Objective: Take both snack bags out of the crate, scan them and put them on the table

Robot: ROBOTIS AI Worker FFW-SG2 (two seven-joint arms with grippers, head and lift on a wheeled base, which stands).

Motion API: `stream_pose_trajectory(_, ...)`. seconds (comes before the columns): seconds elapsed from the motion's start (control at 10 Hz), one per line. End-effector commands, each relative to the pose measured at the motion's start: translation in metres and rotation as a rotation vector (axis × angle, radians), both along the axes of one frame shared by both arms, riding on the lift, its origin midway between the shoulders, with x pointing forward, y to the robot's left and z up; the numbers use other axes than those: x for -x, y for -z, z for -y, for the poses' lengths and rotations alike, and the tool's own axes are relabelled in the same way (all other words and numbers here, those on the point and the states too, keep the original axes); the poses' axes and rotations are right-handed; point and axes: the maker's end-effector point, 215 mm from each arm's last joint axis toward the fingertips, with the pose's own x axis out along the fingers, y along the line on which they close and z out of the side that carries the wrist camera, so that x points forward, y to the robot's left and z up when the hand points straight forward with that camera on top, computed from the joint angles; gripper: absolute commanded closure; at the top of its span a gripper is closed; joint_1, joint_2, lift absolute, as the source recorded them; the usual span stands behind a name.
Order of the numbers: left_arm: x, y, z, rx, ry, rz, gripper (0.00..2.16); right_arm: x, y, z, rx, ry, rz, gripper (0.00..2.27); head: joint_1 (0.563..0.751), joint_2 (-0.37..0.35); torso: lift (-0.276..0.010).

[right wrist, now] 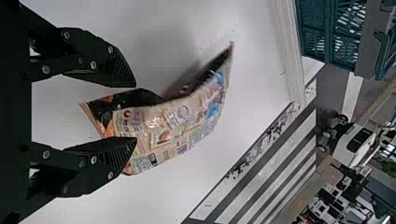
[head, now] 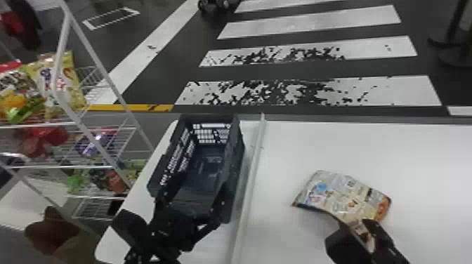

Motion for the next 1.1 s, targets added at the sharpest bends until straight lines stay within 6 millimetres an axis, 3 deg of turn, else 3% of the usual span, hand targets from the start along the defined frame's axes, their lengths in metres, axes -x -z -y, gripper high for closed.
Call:
stream_pose_trajectory(0.0,0.0,0.0,0.0,0.0,0.002,-0.001,0.0,0.002,-0.008,-0.002,-0.17,0.022,-0.06,0.05,0.695,0.313,-0.092)
stream_pose_trajectory(0.3,0.001,0.0,0.001,0.0,0.004,0.0,0.0,-0.004,-0.044,-0.02,-0.575,0.02,-0.143,0.06,0.695,0.333,-0.092)
stream_pose_trajectory(0.5,0.002,-0.001,0.001,-0.001,0.004,0.0,0.0,-0.023,-0.082,-0.033,-0.829,-0.002,-0.112,0.07,0.695,0.343,-0.092)
stream_pose_trajectory(0.6,0.003,0.001,0.001,-0.001,0.004,-0.003,0.0,-0.035,-0.088,-0.029,-0.93,0.013,-0.097,0.1,0.695,0.349,-0.092)
stream_pose_trajectory(0.7,0.003,0.002,0.001,-0.001,0.004,-0.007,0.0,-0.047,-0.086,-0.022,-0.968,0.017,-0.084,0.37,0.695,0.349,-0.092)
stream_pose_trajectory(0.8,0.004,0.003,0.001,-0.002,0.004,-0.009,0.0,-0.053,-0.079,-0.022,-0.979,0.011,-0.094,0.91,0.695,0.338,-0.092)
stream_pose_trajectory(0.9,0.004,0.004,0.001,-0.004,0.004,-0.013,0.0,-0.061,-0.075,-0.021,-0.983,0.015,-0.084,2.02,0.695,0.331,-0.092)
stream_pose_trajectory(1.0,0.004,0.005,0.001,-0.004,0.004,-0.015,0.0,-0.063,-0.067,-0.02,-0.977,0.022,-0.091,2.26,0.695,0.322,-0.092)
